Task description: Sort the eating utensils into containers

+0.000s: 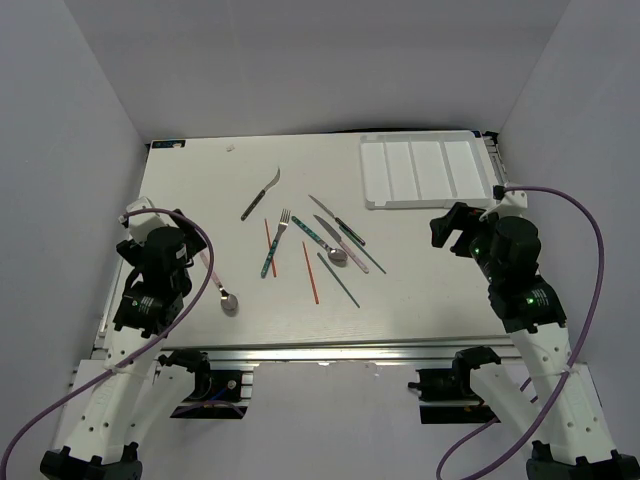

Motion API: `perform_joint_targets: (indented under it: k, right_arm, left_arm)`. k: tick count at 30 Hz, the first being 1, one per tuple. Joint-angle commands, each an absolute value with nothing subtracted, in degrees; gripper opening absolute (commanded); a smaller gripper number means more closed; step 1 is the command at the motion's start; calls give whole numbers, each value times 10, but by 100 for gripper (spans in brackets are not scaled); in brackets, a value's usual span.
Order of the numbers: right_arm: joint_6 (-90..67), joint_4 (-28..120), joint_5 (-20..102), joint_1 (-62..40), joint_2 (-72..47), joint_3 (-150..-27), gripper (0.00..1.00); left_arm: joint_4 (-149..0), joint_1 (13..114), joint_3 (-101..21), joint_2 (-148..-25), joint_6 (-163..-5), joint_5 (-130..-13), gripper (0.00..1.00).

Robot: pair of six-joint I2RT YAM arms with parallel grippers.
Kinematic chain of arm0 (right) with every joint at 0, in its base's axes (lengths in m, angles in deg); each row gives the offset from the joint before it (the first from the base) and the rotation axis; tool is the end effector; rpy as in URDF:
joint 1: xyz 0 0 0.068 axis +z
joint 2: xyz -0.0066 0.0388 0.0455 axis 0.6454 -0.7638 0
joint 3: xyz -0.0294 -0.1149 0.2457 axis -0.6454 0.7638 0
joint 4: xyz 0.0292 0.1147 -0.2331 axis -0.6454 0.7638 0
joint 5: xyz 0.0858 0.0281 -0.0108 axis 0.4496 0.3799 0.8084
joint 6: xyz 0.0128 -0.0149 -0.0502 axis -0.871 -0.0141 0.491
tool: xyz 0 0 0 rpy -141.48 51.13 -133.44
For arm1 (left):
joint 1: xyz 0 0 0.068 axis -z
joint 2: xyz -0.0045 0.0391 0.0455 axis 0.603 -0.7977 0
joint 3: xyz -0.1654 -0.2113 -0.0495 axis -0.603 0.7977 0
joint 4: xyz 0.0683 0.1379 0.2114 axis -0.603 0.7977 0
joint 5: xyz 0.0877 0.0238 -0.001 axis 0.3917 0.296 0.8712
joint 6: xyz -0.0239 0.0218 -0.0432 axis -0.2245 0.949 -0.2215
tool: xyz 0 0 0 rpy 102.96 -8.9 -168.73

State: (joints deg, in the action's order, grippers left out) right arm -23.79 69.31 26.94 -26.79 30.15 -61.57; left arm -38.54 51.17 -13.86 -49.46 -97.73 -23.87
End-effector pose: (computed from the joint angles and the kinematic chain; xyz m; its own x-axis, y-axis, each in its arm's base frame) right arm 0.1463 0.0307 0.3549 -0.2570 0.2714 -0.9275 -0.0415 0.9558 0.2912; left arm 0.1409 -0.0121 0.3250 -0.2362 -0.2816 -0.9300 -0.5117 0.8497 -0.1274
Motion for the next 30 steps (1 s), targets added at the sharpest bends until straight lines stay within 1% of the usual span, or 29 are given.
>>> perform_joint_targets:
  k: [1,8,10,12,14,15,18,19,20,21,22,23,24,25,27,28,30]
  right_arm:
    - [-228,686,264,-264,298,-637,89]
    - [-209,662,295,-260,300,-628,89]
    - [-210,645,321,-260,285,-627,89]
    - [-211,641,378,-260,263,-639,89]
    - [-211,634,427,-259,214,-656,89]
    - [-210,632,450,-258,171,-665,89]
    - [-196,641,443,-240,94,-717,89]
    - [-187,642,418,-216,41,-732,89]
    - [-173,655,398,-200,13,-752,89]
    - [-156,665,364,-181,-17,-772,89]
    - [-121,673,296,-147,-76,-811,89]
    - [-107,681,282,-138,-107,-833,88]
    - [-92,701,280,-130,-141,-856,87]
    - [-67,710,284,-119,-200,-899,82]
    - [-52,720,273,-109,-253,-935,77]
    - [-51,719,271,-104,-300,-964,71]
    - [-22,723,271,-98,-367,-996,66]
  left_arm:
    - [-389,510,-150,-488,-977,-230,98]
    - [-396,510,-146,-493,-973,-253,98]
    - [-395,510,-146,-496,-973,-255,98]
    - [-395,510,-148,-496,-973,-254,98]
    - [-392,509,-151,-497,-973,-249,98]
    - [-392,509,-151,-497,-973,-249,98]
    - [-394,509,-151,-495,-972,-248,98]
    - [-394,509,-148,-494,-971,-249,98]
    - [-395,509,-147,-492,-971,-252,98]
    - [-395,509,-146,-492,-970,-253,98]
    - [-397,509,-146,-494,-969,-256,98]
    - [-400,509,-144,-496,-969,-268,98]
    - [-403,509,-143,-496,-967,-275,98]
    - [-404,509,-142,-497,-965,-279,98]
    - [-404,508,-142,-500,-965,-281,98]
    - [-403,508,-142,-501,-965,-281,98]
    - [-404,508,-141,-503,-965,-282,98]
